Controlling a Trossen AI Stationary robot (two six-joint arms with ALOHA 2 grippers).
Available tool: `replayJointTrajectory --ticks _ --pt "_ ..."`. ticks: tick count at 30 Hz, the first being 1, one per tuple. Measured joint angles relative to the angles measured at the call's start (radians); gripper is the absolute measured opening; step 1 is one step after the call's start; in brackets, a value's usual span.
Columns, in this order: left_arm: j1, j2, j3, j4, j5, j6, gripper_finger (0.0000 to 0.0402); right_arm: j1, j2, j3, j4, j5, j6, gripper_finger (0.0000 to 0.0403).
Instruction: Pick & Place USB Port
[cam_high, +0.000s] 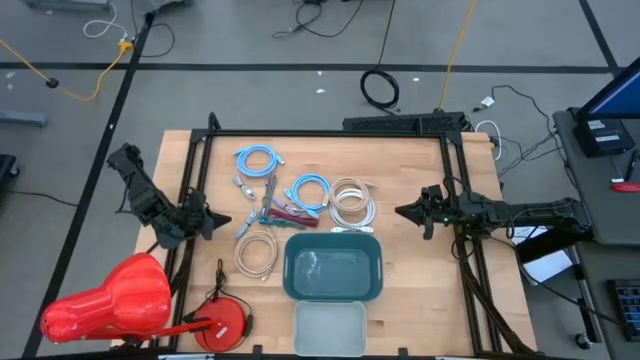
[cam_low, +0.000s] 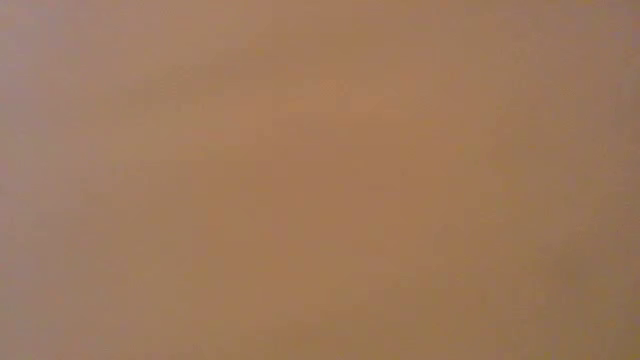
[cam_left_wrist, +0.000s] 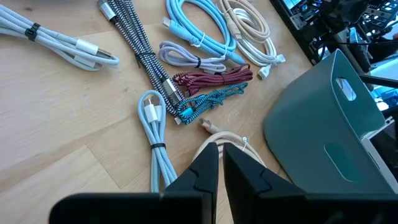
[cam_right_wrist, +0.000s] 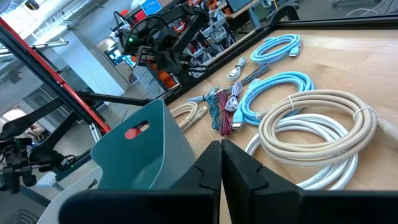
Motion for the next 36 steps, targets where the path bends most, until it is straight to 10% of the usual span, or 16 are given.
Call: replayJointTrajectory --ticks 29,36 --pt "0.0 0.0 0.0 0.0 0.0 0.0 0.0026 0.0 0.001 0.0 0.013 0.037 0.013 0.0" --pt "0.0 0.0 0.0 0.0 0.0 0.0 0.0026 0.0 0.005 0.0 0.206 0.08 0.622 0.0"
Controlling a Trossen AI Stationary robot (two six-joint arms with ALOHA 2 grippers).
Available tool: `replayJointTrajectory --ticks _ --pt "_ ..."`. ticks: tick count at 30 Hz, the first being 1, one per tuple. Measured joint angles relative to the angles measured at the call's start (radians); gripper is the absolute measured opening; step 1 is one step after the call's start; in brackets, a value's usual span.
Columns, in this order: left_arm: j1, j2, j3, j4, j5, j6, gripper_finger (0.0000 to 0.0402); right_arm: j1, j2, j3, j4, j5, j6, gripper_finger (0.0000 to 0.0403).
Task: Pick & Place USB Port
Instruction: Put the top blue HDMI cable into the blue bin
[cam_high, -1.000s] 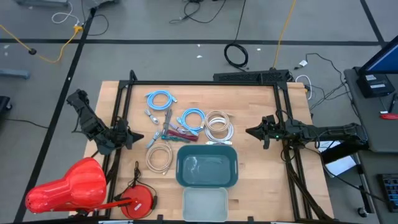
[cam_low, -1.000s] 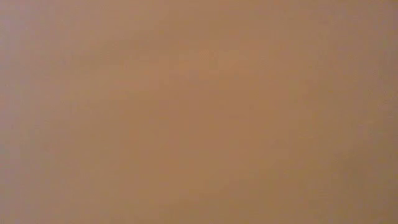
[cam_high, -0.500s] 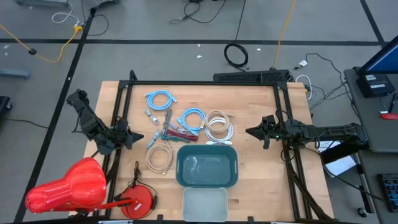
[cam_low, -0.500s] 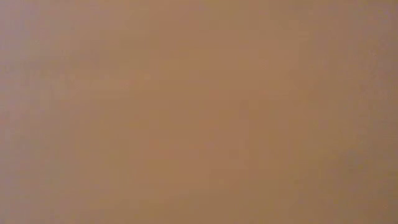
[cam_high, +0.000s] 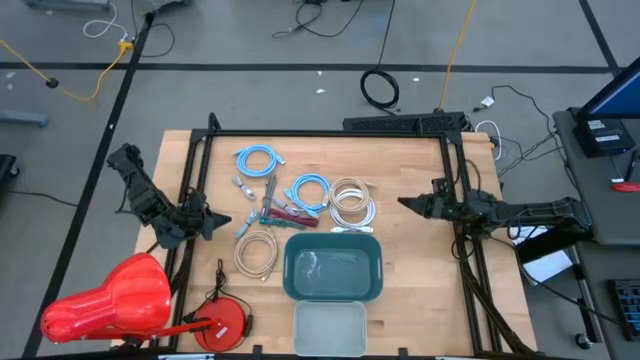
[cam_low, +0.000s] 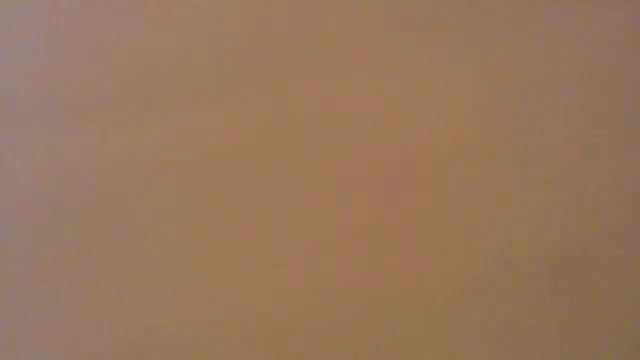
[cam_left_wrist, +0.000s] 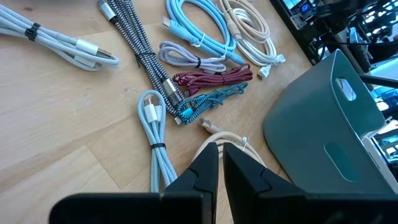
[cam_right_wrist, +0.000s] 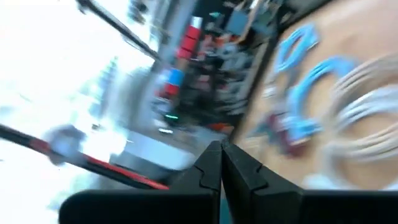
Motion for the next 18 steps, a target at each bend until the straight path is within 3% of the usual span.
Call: replayJointTrajectory --ticks 8,18 --pt "0.0 0.0 0.0 0.0 0.0 0.0 0.0026 0.0 0.006 0.0 0.252 0.211 0.144 0.0" --pt "0.0 0.0 0.0 0.0 0.0 0.0 0.0026 0.0 0.006 0.0 0.497 0.262 0.125 0.0"
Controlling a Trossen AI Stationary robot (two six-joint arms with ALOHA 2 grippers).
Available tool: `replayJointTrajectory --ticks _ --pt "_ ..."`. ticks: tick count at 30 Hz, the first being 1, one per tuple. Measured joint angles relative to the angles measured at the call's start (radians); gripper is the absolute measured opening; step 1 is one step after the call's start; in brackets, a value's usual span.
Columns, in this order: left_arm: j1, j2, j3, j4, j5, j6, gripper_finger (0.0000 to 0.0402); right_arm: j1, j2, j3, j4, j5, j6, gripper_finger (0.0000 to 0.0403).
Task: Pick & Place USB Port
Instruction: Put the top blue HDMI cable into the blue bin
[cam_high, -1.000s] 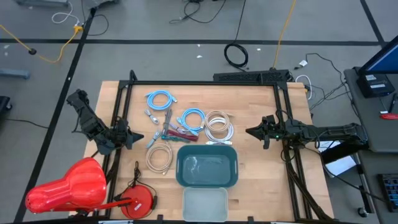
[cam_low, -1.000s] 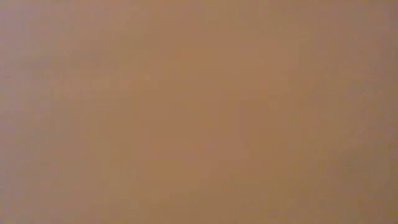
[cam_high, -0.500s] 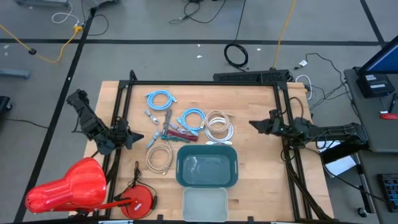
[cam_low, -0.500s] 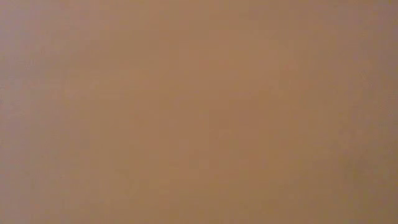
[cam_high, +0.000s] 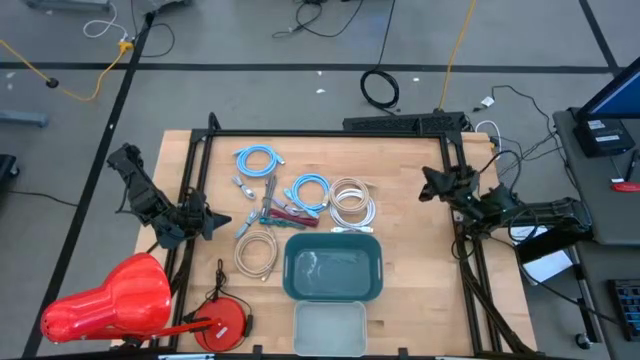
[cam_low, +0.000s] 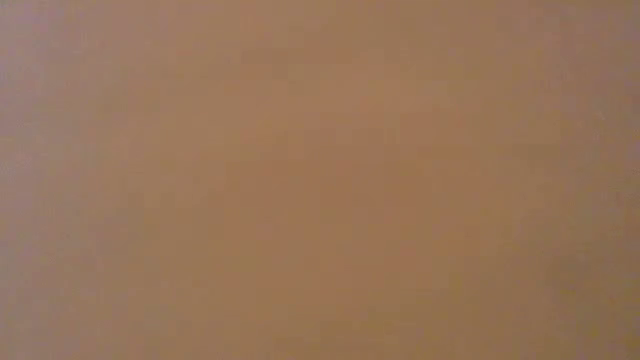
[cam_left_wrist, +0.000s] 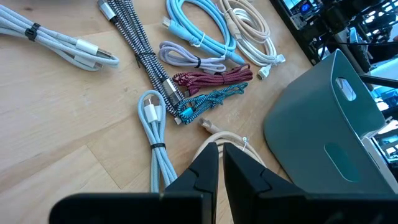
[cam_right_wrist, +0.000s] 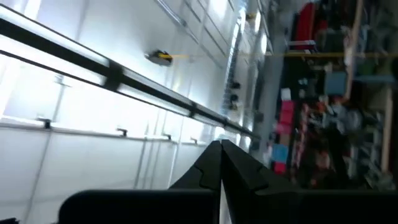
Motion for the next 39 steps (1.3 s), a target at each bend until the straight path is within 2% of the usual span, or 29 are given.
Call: replayJointTrajectory --ticks 6,8,9,13,15,16,18,20,22,24,25,27,29,31,34,35,36,37,39 --pt "0.0 0.0 0.0 -0.005 -0.003 0.009 0.0026 0.0 0.0 0.0 0.091 0.187 -0.133 0.0" --pt "0.0 0.0 -0.001 -0.018 -0.034 0.01 0.0026 0.0 0.0 0.0 0.114 0.251 -0.158 0.0" --pt "0.0 0.0 -0.001 0.005 -0.078 -0.019 0.0026 0.0 0.0 0.0 0.122 0.275 -0.181 0.0" --pt "0.003 0.0 0.004 0.095 -0.52 -0.176 0.0026 0.0 0.0 0.0 0.151 0.335 -0.318 0.0" --pt "0.014 0.0 0.02 0.125 -0.672 -0.316 0.0026 0.0 0.002 0.0 0.156 0.357 -0.361 0.0" --pt "0.02 0.0 0.028 0.137 -0.719 -0.38 0.0026 0.0 0.003 0.0 0.154 0.37 -0.377 0.0" --pt "0.038 0.0 0.049 0.143 -0.73 -0.453 0.0026 0.0 0.005 0.0 0.155 0.39 -0.41 0.0" --pt "0.076 0.0 0.084 0.166 -0.734 -0.455 0.0026 0.0 0.011 0.0 0.154 0.417 -0.435 0.0" --pt "0.112 0.0 0.122 0.246 -0.736 -0.385 0.0026 -0.001 0.016 0.0 0.154 0.428 -0.442 0.0" --pt "0.151 0.0 0.178 0.366 -0.734 -0.212 0.0026 -0.001 0.023 0.0 0.152 0.448 -0.45 0.0" --pt "0.169 0.0 0.211 0.437 -0.733 -0.078 0.0026 -0.002 0.027 0.0 0.149 0.449 -0.458 0.0" --pt "0.2 0.0 0.281 0.619 -0.697 0.267 0.0026 -0.002 0.036 0.0 0.15 0.452 -0.464 0.0" --pt "0.229 0.013 0.346 0.899 -0.63 0.697 0.0026 -0.002 0.049 0.0 0.15 0.46 -0.464 0.0" --pt "0.257 0.058 0.399 1.26 -0.52 1.18 0.0026 -0.002 0.058 0.001 0.148 0.458 -0.464 0.0" --pt "0.281 0.171 0.461 1.711 -0.234 1.811 0.0026 -0.002 0.076 0.001 0.148 0.445 -0.463 0.0" --pt "0.282 0.213 0.486 1.793 -0.151 1.949 0.0026 -0.002 0.081 0.001 0.148 0.444 -0.458 0.0" --pt "0.283 0.253 0.518 1.828 -0.118 2.041 0.0026 -0.002 0.087 0.001 0.15 0.444 -0.453 0.0" --pt "0.282 0.292 0.56 1.817 -0.124 2.094 0.0026 -0.002 0.092 0.001 0.15 0.444 -0.447 0.0" --pt "0.279 0.365 0.643 1.703 -0.224 2.121 0.0025 -0.002 0.102 0.001 0.149 0.444 -0.433 0.0"
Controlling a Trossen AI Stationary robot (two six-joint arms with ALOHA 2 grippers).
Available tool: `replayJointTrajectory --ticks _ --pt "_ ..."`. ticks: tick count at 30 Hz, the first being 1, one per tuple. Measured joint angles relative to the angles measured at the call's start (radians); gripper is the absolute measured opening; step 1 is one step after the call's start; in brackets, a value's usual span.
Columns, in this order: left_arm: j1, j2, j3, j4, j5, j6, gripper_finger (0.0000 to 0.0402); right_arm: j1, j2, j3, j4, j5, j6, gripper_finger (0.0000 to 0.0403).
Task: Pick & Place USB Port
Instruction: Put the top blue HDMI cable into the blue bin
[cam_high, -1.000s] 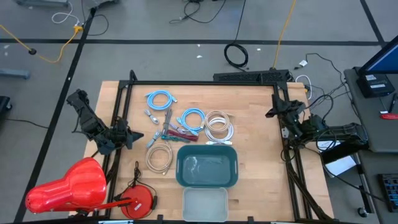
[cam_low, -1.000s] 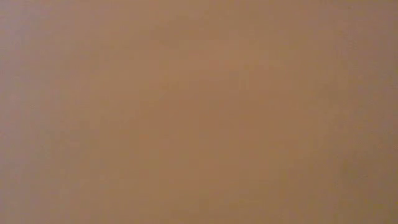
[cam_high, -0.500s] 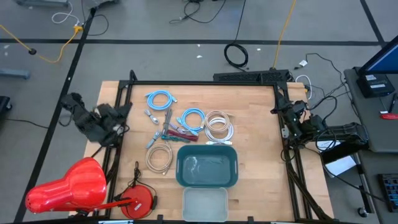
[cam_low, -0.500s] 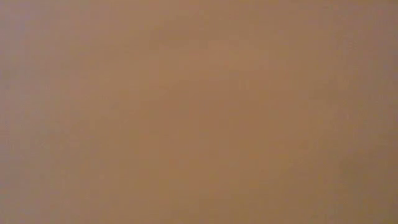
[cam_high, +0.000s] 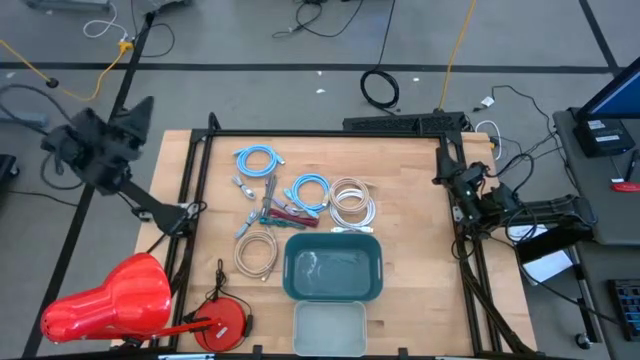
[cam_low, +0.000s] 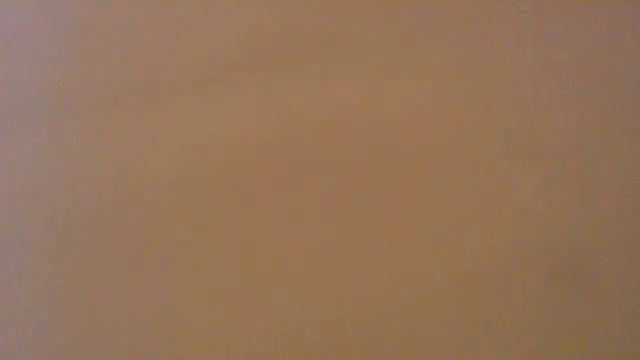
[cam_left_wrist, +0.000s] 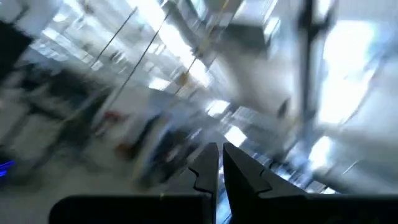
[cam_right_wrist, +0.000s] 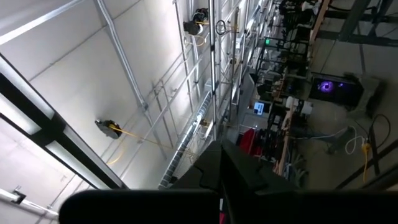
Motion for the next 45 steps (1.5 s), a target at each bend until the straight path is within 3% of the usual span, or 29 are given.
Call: replayJointTrajectory --ticks 3,7,13,16,18,21,25,31,35,38,41,45 --pt "0.0 0.11 0.108 -0.311 -0.063 -0.057 0.0014 0.0 0.014 0.0 0.001 -0.002 0.009 0.0" --pt "0.025 0.246 0.223 -0.662 0.055 -0.313 0.0005 0.0 0.025 0.0 0.002 -0.001 0.002 0.0" --pt "0.069 0.408 0.386 -1.19 0.096 -0.628 0.0018 0.0 0.028 0.0 0.0 0.006 -0.009 0.0" --pt "0.156 0.475 0.421 -1.498 0.163 -0.852 0.0018 0.0 0.028 0.0 0.005 0.003 -0.021 0.0" --pt "0.241 0.511 0.412 -1.674 0.266 -0.984 0.0019 0.0 0.028 0.0 0.004 0.0 -0.023 0.0" --pt "0.382 0.545 0.365 -1.842 0.386 -1.074 0.0019 0.002 0.028 0.0 0.004 -0.003 -0.021 0.0" --pt "0.61 0.581 0.239 -1.786 0.518 -1.045 0.0019 0.002 0.028 0.0 0.004 -0.03 -0.016 0.0" --pt "1.035 0.609 0.028 -1.325 0.766 -0.929 0.0019 0.002 0.028 0.0 0.003 -0.056 0.002 0.0" --pt "1.274 0.701 0.017 -1.242 0.856 -0.967 0.002 0.002 0.028 0.0 0.005 -0.056 0.002 0.0" --pt "1.37 0.813 0.047 -1.261 0.985 -0.974 0.003 0.002 0.028 0.0 0.004 -0.057 0.002 0.0" --pt "1.398 0.918 0.102 -1.302 1.075 -0.965 0.0063 0.002 0.028 0.0 0.004 -0.072 0.002 0.0" --pt "1.364 1.052 0.223 -1.44 1.04 -0.869 0.0131 0.002 0.028 0.0 0.0 -0.083 0.002 0.0"
